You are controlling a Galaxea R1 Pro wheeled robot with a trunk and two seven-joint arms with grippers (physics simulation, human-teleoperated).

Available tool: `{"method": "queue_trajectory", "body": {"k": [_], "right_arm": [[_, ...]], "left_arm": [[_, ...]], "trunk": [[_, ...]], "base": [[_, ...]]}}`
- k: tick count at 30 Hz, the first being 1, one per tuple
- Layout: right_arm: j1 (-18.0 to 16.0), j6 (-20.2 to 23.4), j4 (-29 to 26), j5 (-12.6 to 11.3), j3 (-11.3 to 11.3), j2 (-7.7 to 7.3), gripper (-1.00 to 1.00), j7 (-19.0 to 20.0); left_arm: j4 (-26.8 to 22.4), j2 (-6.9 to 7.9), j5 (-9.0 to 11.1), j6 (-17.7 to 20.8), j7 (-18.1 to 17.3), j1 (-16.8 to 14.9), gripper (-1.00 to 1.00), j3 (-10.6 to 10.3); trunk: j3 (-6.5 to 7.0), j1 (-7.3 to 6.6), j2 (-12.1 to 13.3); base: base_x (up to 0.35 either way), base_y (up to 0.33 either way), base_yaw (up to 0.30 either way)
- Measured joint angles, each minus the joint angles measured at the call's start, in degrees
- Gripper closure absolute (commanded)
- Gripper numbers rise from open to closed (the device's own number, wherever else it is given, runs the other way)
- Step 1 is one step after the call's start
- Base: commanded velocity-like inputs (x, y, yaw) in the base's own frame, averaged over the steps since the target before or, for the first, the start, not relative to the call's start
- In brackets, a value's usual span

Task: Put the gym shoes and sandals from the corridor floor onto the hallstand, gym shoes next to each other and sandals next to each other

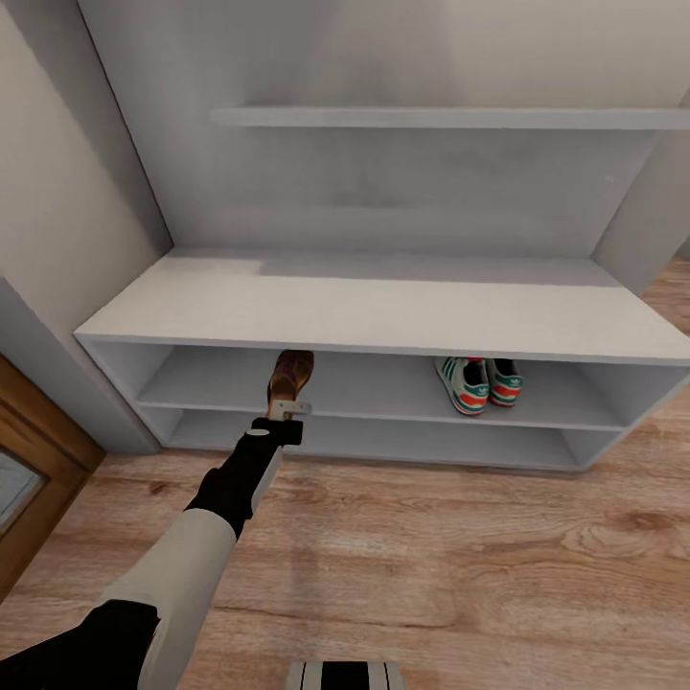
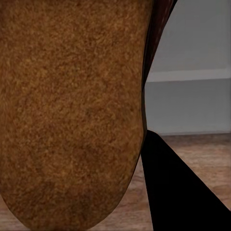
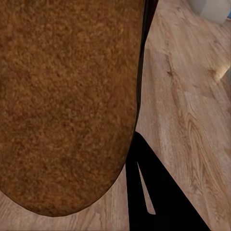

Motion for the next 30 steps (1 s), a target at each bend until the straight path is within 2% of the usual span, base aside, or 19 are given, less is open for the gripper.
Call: {"method": "queue_trajectory", "body": {"k": [10, 30], "right_arm": [[0.0, 0.0, 0.0, 0.0, 0.0, 0.00, 1.00, 0.0], [0.0, 0.0, 0.0, -0.1, 0.0, 0.00, 1.00, 0.0]], "left_arm": [[0.1, 0.00, 0.0, 0.0, 0.0, 0.0, 1.00, -0.2], [0.1, 0.00, 0.1, 0.0, 0.0, 0.0, 1.00, -0.4]], "trunk": [[0.00, -0.02, 0.0], [0.00, -0.02, 0.0]], "base": [[0.092, -0.028, 0.000], [0.207, -0.209, 0.000]]}}
